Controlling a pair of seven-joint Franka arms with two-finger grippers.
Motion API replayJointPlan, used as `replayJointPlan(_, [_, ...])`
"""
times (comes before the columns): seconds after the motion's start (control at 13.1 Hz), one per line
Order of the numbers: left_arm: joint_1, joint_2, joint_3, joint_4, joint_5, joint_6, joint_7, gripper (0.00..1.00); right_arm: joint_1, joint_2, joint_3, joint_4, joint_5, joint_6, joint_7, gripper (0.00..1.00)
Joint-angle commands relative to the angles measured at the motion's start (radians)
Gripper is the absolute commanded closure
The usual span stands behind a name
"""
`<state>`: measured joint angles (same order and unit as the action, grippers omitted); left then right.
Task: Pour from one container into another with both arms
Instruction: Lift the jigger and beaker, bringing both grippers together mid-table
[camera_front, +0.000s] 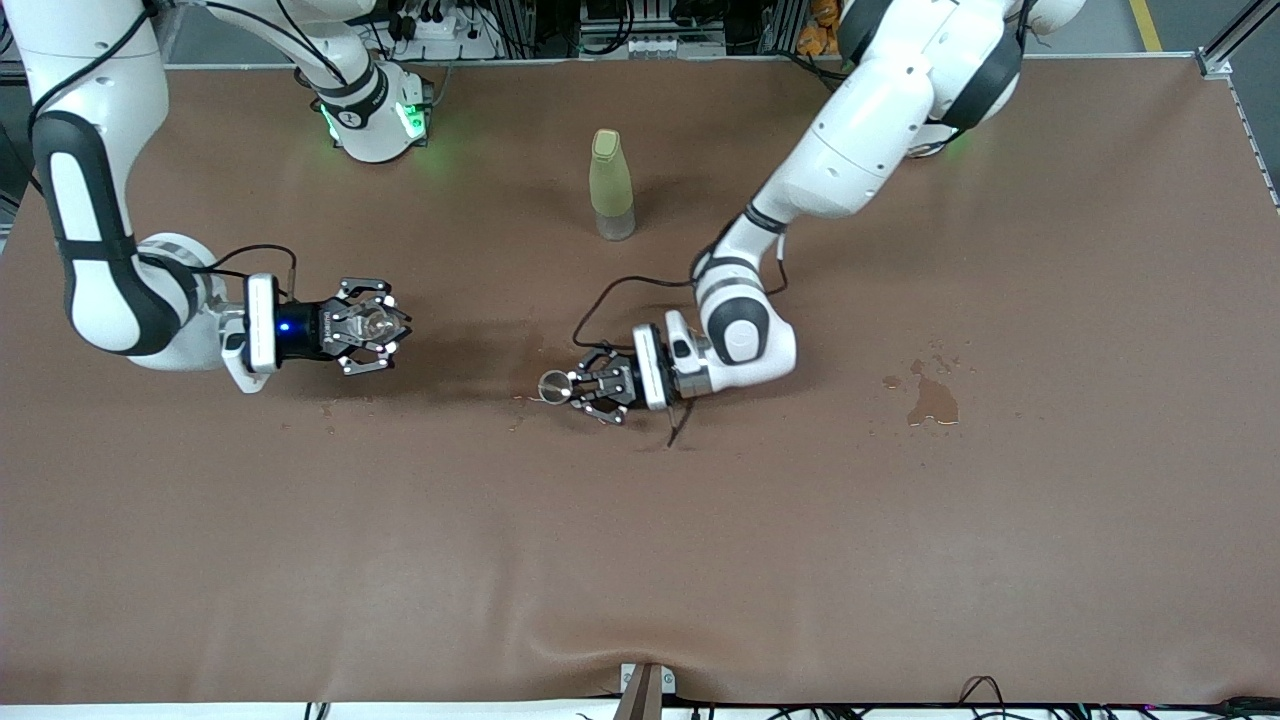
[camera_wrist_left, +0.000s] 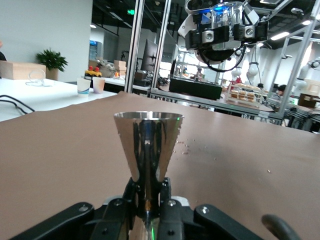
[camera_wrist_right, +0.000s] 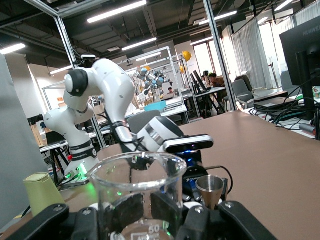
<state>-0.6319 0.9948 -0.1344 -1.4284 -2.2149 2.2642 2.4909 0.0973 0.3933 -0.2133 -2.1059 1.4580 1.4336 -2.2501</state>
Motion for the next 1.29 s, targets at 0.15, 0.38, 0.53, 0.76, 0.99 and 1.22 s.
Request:
replayJointPlan(0.15, [-0.04,-0.007,0.01,0.002,-0.106,0.04,0.063,1.0,0.087,-0.045,-0.006,-0.046,0.083,0.063,0.02,1.0])
replayJointPlan(0.38, [-0.052,-0.01,0.01,0.005,-0.106,0.063,0.063,1.0,0.153,-0.041,-0.003,-0.048,0.146,0.103,0.018,1.0])
replayJointPlan(0.53, [-0.054,-0.01,0.01,0.005,-0.106,0.064,0.063,1.0,0.195,-0.034,0.003,-0.048,0.201,0.134,0.011,1.0])
replayJointPlan(0.76, [-0.054,-0.015,0.01,0.006,-0.106,0.064,0.062,1.0,0.254,-0.031,0.008,-0.048,0.274,0.188,0.006,1.0])
replayJointPlan(0.99, [-0.046,-0.024,0.01,0.011,-0.106,0.064,0.054,1.0,0.311,-0.024,0.011,-0.048,0.347,0.221,0.003,1.0])
replayJointPlan(1.22, [-0.038,-0.045,0.022,0.011,-0.079,0.064,-0.026,1.0,0.366,-0.008,0.011,-0.048,0.433,0.257,-0.029,1.0])
